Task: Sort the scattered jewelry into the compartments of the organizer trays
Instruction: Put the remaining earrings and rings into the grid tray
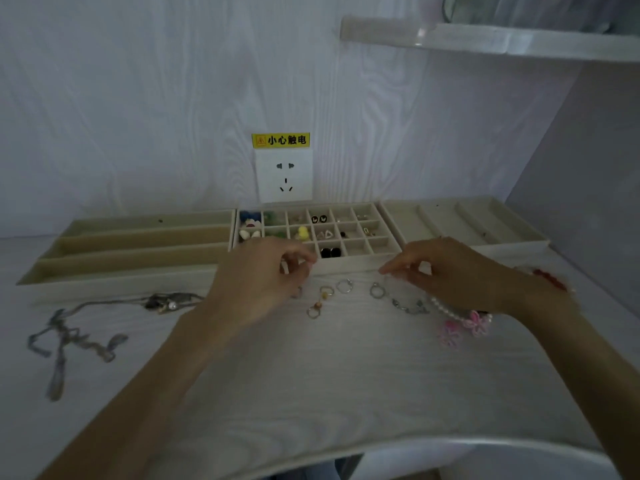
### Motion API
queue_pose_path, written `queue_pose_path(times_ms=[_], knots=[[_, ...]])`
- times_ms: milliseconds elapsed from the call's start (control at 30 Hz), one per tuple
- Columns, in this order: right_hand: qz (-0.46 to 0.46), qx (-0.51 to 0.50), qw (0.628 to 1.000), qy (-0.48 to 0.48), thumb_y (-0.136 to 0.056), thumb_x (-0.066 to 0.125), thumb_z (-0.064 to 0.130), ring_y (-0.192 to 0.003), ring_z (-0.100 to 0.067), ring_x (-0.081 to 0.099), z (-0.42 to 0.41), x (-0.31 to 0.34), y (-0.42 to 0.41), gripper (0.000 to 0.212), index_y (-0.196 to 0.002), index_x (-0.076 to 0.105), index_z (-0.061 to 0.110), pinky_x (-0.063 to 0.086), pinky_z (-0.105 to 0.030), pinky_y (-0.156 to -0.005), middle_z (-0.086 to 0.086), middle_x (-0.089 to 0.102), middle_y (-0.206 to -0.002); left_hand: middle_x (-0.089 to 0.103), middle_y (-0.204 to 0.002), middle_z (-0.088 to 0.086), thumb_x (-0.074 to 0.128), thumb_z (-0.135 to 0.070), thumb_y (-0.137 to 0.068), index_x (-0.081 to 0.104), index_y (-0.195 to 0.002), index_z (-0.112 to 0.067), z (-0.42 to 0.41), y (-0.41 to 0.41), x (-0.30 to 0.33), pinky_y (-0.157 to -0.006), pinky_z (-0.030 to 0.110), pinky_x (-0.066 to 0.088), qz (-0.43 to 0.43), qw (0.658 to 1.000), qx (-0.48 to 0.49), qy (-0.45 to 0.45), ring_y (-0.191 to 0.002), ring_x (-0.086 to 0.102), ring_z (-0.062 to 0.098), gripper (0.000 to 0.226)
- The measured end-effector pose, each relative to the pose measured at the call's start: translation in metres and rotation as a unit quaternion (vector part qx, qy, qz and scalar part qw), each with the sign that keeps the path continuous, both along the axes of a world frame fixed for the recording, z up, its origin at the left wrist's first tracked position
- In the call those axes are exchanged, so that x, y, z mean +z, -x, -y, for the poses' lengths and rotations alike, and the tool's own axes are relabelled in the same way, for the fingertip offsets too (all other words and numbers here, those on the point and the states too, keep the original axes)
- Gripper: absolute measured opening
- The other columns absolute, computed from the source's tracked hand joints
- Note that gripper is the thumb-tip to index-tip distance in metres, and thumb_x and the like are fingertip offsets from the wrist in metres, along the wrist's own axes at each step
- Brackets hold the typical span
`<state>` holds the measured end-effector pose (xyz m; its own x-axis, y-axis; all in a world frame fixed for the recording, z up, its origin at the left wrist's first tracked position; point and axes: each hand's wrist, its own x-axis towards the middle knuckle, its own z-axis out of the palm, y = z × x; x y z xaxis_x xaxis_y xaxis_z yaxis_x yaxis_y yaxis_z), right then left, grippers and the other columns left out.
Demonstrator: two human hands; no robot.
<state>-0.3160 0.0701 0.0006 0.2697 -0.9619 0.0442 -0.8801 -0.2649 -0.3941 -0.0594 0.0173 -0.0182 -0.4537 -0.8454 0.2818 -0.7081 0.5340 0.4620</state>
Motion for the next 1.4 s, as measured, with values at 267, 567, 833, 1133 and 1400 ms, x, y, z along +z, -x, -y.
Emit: queue_pose_path(times_ms=[267, 567, 833, 1133, 1400], knots=[[0.038, -0.011, 0.998, 0.045, -0.09, 0.057, 0.022, -0.103, 0.002, 0.05, -0.017, -0.007, -0.01, 0.029, -0.115, 0.062, 0.035, 0.035, -0.012, -0.088, 0.018, 0.058, -0.113, 0.065, -0.085, -0.02, 0.06, -0.031, -0.089, 0.07, -0.1, -0.036, 0.003, -0.017, -0.007, -0.052, 0.014, 0.032, -0.023, 0.999, 0.02, 0.024, -0.066, 0.052, -0.006, 0.016], [0.016, 0.003, 0.993, 0.115, -0.085, 0.065, 0.035, -0.086, -0.003, 0.046, -0.003, -0.028, -0.077, 0.024, -0.108, 0.069, 0.031, 0.036, -0.015, -0.071, 0.012, 0.056, -0.087, 0.06, -0.074, -0.025, 0.062, -0.038, -0.086, 0.07, -0.091, -0.037, 0.005, -0.031, -0.006, -0.056, 0.017, 0.037, -0.062, 0.997, 0.038, 0.007, -0.066, 0.055, -0.004, 0.009], [-0.014, -0.029, 0.992, 0.121, -0.086, 0.064, 0.038, -0.083, -0.01, 0.048, -0.002, -0.029, -0.091, 0.014, -0.095, 0.073, 0.032, 0.032, -0.027, -0.069, 0.007, 0.059, -0.082, 0.066, -0.082, -0.024, 0.064, -0.033, -0.086, 0.07, -0.09, -0.04, -0.001, -0.023, -0.006, -0.065, 0.019, 0.048, -0.082, 0.996, -0.01, -0.043, -0.072, 0.059, -0.007, 0.009], [0.184, -0.088, 0.979, -0.021, -0.088, 0.061, 0.032, -0.063, 0.004, 0.051, 0.002, -0.022, -0.095, 0.007, -0.084, 0.067, 0.03, 0.039, -0.007, -0.059, 0.015, 0.06, -0.072, 0.072, -0.089, -0.018, 0.074, -0.021, -0.075, 0.072, -0.101, -0.033, -0.012, -0.013, -0.004, -0.083, 0.031, 0.056, -0.115, 0.976, -0.094, -0.16, -0.08, 0.066, -0.007, 0.028], [0.29, -0.123, 0.937, -0.154, -0.089, 0.059, 0.032, -0.056, 0.016, 0.054, 0.0, -0.009, -0.086, 0.02, -0.093, 0.072, 0.018, 0.037, 0.001, -0.054, 0.022, 0.06, -0.055, 0.074, -0.078, -0.013, 0.077, -0.03, -0.073, 0.075, -0.079, -0.034, -0.01, -0.012, -0.006, -0.083, 0.035, 0.056, -0.19, 0.956, -0.092, -0.205, -0.076, 0.069, 0.002, 0.008]])
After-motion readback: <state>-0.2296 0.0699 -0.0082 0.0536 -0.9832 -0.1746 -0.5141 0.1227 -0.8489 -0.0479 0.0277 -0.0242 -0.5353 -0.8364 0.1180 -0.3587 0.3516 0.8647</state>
